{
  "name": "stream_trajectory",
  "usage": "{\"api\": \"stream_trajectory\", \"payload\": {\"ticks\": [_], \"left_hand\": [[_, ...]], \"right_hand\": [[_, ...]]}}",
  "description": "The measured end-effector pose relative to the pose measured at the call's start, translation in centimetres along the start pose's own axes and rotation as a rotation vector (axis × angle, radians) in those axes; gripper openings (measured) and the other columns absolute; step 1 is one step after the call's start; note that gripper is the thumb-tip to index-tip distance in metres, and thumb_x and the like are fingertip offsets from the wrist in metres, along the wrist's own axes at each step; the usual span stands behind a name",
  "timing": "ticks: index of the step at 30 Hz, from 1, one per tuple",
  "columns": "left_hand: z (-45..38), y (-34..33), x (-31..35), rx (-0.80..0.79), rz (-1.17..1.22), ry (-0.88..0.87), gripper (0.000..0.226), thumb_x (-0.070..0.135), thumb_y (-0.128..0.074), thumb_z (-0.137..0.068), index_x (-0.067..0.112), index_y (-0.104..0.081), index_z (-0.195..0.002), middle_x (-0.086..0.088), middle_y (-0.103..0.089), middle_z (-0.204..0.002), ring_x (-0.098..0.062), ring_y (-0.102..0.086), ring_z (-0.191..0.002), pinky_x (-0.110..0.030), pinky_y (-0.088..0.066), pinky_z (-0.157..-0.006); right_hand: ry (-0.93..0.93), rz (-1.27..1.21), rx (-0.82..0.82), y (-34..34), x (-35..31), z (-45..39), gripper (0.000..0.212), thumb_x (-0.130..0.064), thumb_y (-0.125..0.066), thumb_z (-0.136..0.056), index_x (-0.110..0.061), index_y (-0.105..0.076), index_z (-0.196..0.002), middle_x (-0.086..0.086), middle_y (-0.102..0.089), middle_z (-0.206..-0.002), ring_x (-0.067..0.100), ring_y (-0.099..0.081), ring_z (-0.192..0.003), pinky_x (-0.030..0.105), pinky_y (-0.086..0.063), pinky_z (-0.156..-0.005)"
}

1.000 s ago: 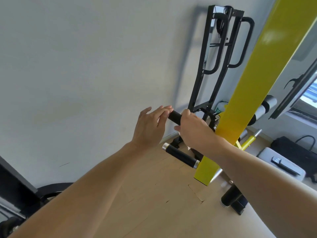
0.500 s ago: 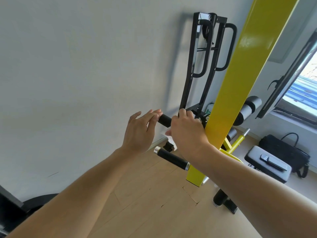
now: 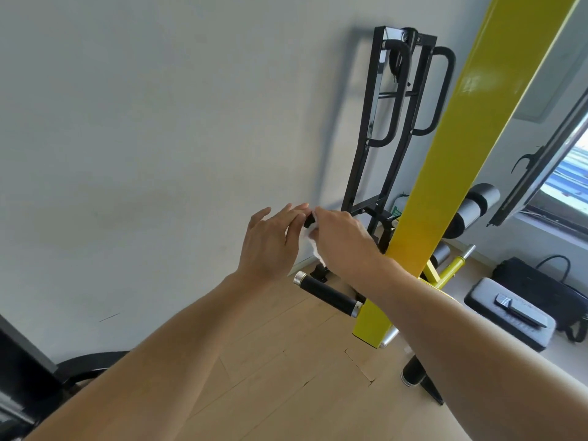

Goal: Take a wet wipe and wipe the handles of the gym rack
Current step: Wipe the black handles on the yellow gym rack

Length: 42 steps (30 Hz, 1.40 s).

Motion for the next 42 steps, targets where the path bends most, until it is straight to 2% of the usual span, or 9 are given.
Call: {"api": "stream_trajectory", "payload": {"ticks": [7, 12, 15, 21, 24, 29, 33, 38, 42], "left_hand": [[0.0, -0.4, 0.5, -0.026, -0.023, 0.002, 0.062, 0.047, -0.016, -0.103, 0.025, -0.065, -0.134, 0.012, -0.065, -0.137, -0.008, -0.055, -0.135, -0.042, -0.028, -0.121], [0.2, -0.4, 0.7, 0.014, 0.081, 0.025, 0.052, 0.041, -0.027, -0.106, 0.021, -0.068, -0.13, 0.008, -0.067, -0.135, -0.008, -0.065, -0.118, -0.042, -0.035, -0.118], [0.4, 0.1, 0.6, 0.024, 0.085, 0.04, 0.049, 0.038, -0.031, -0.105, 0.019, -0.069, -0.129, 0.005, -0.069, -0.132, -0.011, -0.065, -0.114, -0.041, -0.036, -0.117], [0.0, 0.3, -0.2, 0.009, 0.025, -0.004, 0.044, 0.034, -0.031, -0.108, 0.024, -0.069, -0.127, 0.005, -0.072, -0.128, -0.014, -0.068, -0.115, -0.039, -0.033, -0.118], [-0.1, 0.1, -0.1, -0.002, -0.011, -0.05, 0.047, 0.037, -0.029, -0.108, 0.022, -0.067, -0.131, 0.006, -0.069, -0.131, -0.012, -0.062, -0.127, -0.042, -0.03, -0.12], [-0.1, -0.3, 0.4, -0.016, 0.035, -0.036, 0.055, 0.043, -0.022, -0.106, 0.023, -0.065, -0.134, 0.009, -0.069, -0.132, -0.007, -0.06, -0.129, -0.042, -0.029, -0.12], [0.3, -0.6, 1.1, -0.011, 0.13, -0.014, 0.049, 0.038, -0.031, -0.107, 0.017, -0.068, -0.131, 0.003, -0.069, -0.132, -0.012, -0.066, -0.121, -0.043, -0.034, -0.118], [0.8, -0.2, 0.8, 0.035, 0.097, 0.012, 0.058, 0.049, -0.026, -0.105, 0.018, -0.07, -0.128, 0.002, -0.073, -0.126, -0.017, -0.073, -0.104, -0.044, -0.038, -0.115], [0.5, 0.3, 0.0, 0.045, 0.061, -0.006, 0.052, 0.043, -0.028, -0.108, 0.019, -0.07, -0.128, 0.006, -0.071, -0.13, -0.012, -0.072, -0.106, -0.043, -0.037, -0.116]], "right_hand": [[-0.125, 0.528, -0.07, 0.3, 1.3, 4.3, 0.03, -0.017, -0.054, -0.101, -0.003, -0.052, -0.128, 0.008, -0.061, -0.102, 0.02, -0.067, -0.09, 0.026, -0.046, -0.062], [-0.01, 0.278, 0.17, -1.5, 1.7, 2.7, 0.07, -0.019, -0.047, -0.105, -0.007, -0.004, -0.158, 0.006, -0.064, -0.103, 0.019, -0.067, -0.087, 0.03, -0.056, -0.065], [0.036, -0.017, 0.245, -2.4, 1.3, 0.5, 0.093, -0.024, -0.061, -0.099, -0.01, 0.011, -0.158, 0.002, -0.069, -0.094, 0.015, -0.065, -0.074, 0.035, -0.059, -0.072], [0.034, -0.132, 0.099, -1.7, 0.0, -1.8, 0.093, -0.025, -0.061, -0.099, -0.007, 0.009, -0.158, -0.001, -0.064, -0.08, 0.015, -0.061, -0.063, 0.034, -0.058, -0.072], [-0.096, 0.107, 0.0, -0.5, 0.8, -0.3, 0.085, -0.014, -0.059, -0.099, -0.007, 0.002, -0.159, 0.008, -0.069, -0.097, 0.021, -0.064, -0.074, 0.035, -0.053, -0.067], [-0.163, 0.422, -0.085, 0.3, 1.8, 3.1, 0.079, -0.011, -0.047, -0.101, -0.004, 0.008, -0.157, 0.01, -0.056, -0.086, 0.021, -0.056, -0.067, 0.032, -0.041, -0.053], [-0.101, 0.226, 0.059, -0.6, 1.5, 1.8, 0.082, -0.015, -0.051, -0.102, -0.007, 0.009, -0.157, 0.006, -0.065, -0.09, 0.018, -0.06, -0.066, 0.031, -0.046, -0.055], [-0.029, -0.088, -0.029, -0.6, 0.9, -0.4, 0.106, -0.028, -0.071, -0.092, -0.009, 0.011, -0.157, 0.005, -0.066, -0.085, 0.016, -0.062, -0.067, 0.028, -0.053, -0.071], [-0.094, -0.096, -0.102, 0.0, 1.5, 1.1, 0.101, -0.043, -0.082, -0.078, -0.014, -0.016, -0.149, 0.008, -0.061, -0.093, 0.02, -0.062, -0.078, 0.032, -0.055, -0.075]]}}
Point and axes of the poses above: each hand's wrist, its own z-axis away from the middle knuckle, its own y-axis out of the back of the hand, x = y × z, the point moved 3 cm from there along -z, towards the middle knuckle
